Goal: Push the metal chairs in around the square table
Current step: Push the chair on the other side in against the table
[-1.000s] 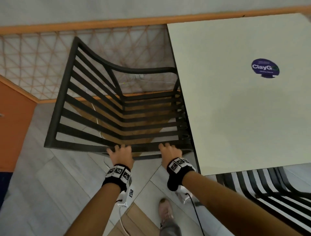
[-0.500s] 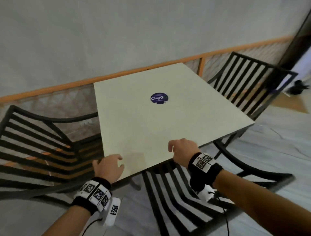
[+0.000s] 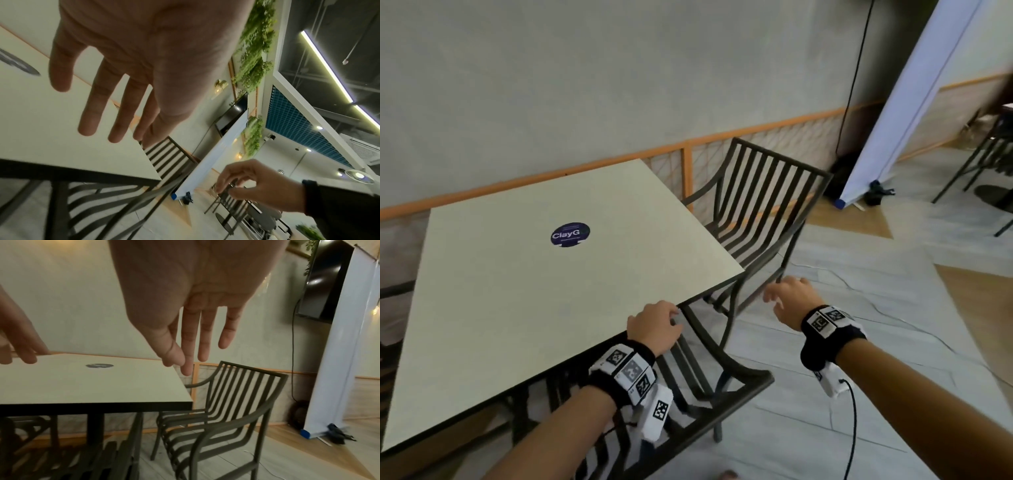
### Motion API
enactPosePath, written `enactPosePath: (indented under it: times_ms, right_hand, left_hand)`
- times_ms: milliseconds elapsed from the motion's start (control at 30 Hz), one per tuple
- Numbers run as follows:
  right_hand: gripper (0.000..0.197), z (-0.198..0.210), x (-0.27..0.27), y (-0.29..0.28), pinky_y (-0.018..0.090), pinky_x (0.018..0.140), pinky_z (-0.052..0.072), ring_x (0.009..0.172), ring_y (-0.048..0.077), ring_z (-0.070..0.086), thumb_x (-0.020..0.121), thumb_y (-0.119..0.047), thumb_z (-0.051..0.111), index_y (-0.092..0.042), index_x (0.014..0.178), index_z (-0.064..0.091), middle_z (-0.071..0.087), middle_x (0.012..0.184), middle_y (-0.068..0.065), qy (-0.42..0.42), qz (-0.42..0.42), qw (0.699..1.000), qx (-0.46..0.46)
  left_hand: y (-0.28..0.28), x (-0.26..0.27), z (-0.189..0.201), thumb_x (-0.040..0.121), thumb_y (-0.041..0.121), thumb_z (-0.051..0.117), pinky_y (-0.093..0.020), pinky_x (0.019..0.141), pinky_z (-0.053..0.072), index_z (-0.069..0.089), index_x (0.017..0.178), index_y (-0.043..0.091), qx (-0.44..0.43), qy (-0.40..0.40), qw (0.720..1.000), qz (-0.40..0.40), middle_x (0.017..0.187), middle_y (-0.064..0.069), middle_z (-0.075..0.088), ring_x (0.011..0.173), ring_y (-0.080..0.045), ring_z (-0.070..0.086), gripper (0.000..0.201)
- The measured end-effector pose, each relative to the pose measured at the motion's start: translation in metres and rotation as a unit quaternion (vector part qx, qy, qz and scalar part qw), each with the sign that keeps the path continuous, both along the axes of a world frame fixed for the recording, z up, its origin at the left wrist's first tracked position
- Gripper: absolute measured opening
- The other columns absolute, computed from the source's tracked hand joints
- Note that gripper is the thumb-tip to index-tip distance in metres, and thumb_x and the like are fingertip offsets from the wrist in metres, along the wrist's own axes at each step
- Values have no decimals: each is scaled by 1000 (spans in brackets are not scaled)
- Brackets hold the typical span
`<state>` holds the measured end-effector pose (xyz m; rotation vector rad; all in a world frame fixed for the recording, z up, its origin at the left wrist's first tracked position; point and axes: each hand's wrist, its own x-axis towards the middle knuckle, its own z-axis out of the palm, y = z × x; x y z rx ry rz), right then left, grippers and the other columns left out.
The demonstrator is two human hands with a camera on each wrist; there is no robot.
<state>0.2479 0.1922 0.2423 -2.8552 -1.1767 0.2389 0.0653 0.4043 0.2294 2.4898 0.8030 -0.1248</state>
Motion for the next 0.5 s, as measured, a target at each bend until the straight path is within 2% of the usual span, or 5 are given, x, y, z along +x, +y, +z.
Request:
enactPosePath:
  times_ms: [100, 233, 367, 433, 500]
  right_hand:
    - [32, -14, 57, -20, 34, 91, 37, 101, 23, 58, 79, -6, 50, -27, 99, 63, 67, 105, 0, 8, 1, 1000, -22]
    - [28, -35, 139, -30, 35, 90, 38, 100, 21, 59, 80, -11, 52, -29, 98, 61, 68, 106, -3, 42, -7, 998, -41]
    - [22, -43, 218, -30, 37, 89, 48, 99, 21, 62, 81, -16, 55, -30, 96, 63, 69, 103, -5, 106, -11, 992, -66]
    - [22, -49, 258, -29, 38, 88, 51, 97, 24, 63, 80, -16, 56, -32, 92, 63, 70, 103, -3, 119, -19, 991, -65]
    - [23, -61, 295, -27, 39, 85, 53, 94, 25, 64, 78, -17, 56, -39, 81, 59, 70, 103, -1, 135, -15, 987, -88]
  left_hand:
    - [-36, 60, -9, 87, 29, 55, -40, 92, 50, 63, 115, 30, -29, -37, 998, -36, 113, 1, 69, 104, -24, 64, 30]
    - [-67, 148, -24, 86, 28, 56, -40, 90, 53, 65, 112, 27, -50, -42, 997, -52, 113, -2, 70, 103, -26, 64, 28]
    - [-82, 228, -38, 88, 26, 56, -40, 93, 50, 63, 117, 23, -61, -22, 996, -53, 116, -3, 67, 108, -26, 61, 30]
    - [-88, 265, -44, 88, 25, 56, -39, 93, 50, 61, 118, 21, -64, -12, 997, -48, 117, -3, 67, 108, -24, 62, 31]
    - [-94, 297, -53, 89, 24, 56, -38, 93, 50, 60, 119, 21, -78, 8, 996, -31, 119, -3, 66, 110, -24, 61, 31]
